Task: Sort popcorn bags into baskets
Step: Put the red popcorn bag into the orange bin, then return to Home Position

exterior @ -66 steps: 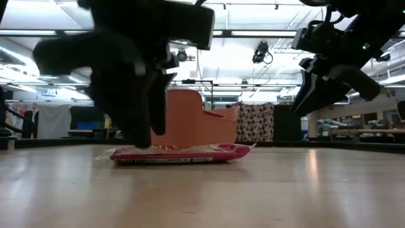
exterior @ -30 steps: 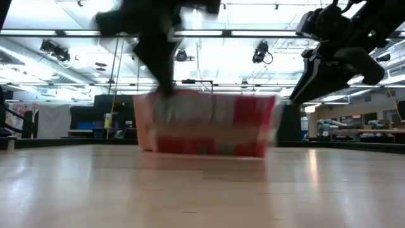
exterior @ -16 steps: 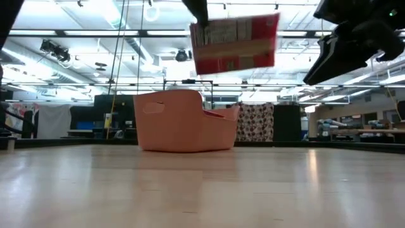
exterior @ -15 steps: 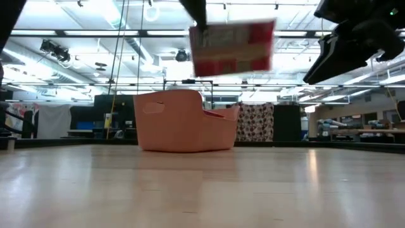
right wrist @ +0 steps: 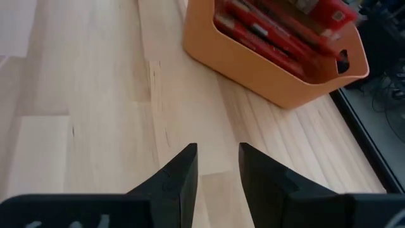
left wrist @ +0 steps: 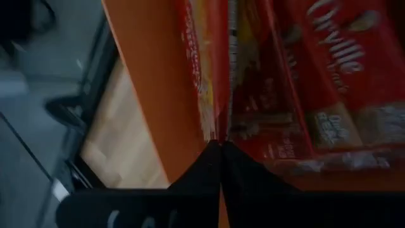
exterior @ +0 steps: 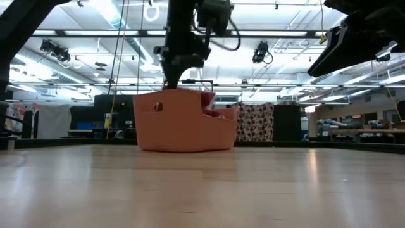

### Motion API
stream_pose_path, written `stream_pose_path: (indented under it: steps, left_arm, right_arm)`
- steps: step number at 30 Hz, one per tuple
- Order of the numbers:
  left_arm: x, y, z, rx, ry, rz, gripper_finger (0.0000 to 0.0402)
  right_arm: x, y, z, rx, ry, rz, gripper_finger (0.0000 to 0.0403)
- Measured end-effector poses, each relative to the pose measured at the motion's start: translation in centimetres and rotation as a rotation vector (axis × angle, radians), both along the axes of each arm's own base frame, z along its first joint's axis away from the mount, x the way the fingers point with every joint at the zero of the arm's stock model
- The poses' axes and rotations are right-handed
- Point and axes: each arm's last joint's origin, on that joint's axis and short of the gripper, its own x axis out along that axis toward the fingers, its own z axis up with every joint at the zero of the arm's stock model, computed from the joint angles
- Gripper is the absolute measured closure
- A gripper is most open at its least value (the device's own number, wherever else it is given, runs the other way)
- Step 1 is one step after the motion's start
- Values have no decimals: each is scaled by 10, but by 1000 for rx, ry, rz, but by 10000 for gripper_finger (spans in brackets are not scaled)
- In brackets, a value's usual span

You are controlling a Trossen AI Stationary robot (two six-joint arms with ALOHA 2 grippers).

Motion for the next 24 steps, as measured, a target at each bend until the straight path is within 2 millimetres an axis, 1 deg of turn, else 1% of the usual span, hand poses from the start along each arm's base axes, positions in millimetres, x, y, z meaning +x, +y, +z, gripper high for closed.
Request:
stream_pose_path:
  steps: [3, 6, 11, 13, 15, 20, 24]
  left_arm:
    - [-5, 13, -7, -51, 3, 63, 392]
    - [-5, 15, -6, -60, 12, 48, 370]
    - [2, -1, 5, -54, 12, -79, 311]
    - [3, -7, 8, -37, 24, -144, 291]
    - [3, -13, 14, -23, 0, -191, 279]
    - [-4, -21, 23, -5, -77, -249, 275]
    - [-22, -29, 34, 0, -196, -290, 283]
  right_arm:
    - [0, 0, 0, 8, -5, -6, 282]
    - [-1, 0, -4, 11, -17, -8, 282]
    - [-6, -4, -24, -5, -34, -14, 282]
    - [-8, -5, -27, -7, -34, -6, 282]
    - [-10, -7, -26, 3, -46, -6, 282]
    - [-19, -8, -23, 44, -84, 16, 287]
    - [-29, -11, -26, 76, -149, 38, 298]
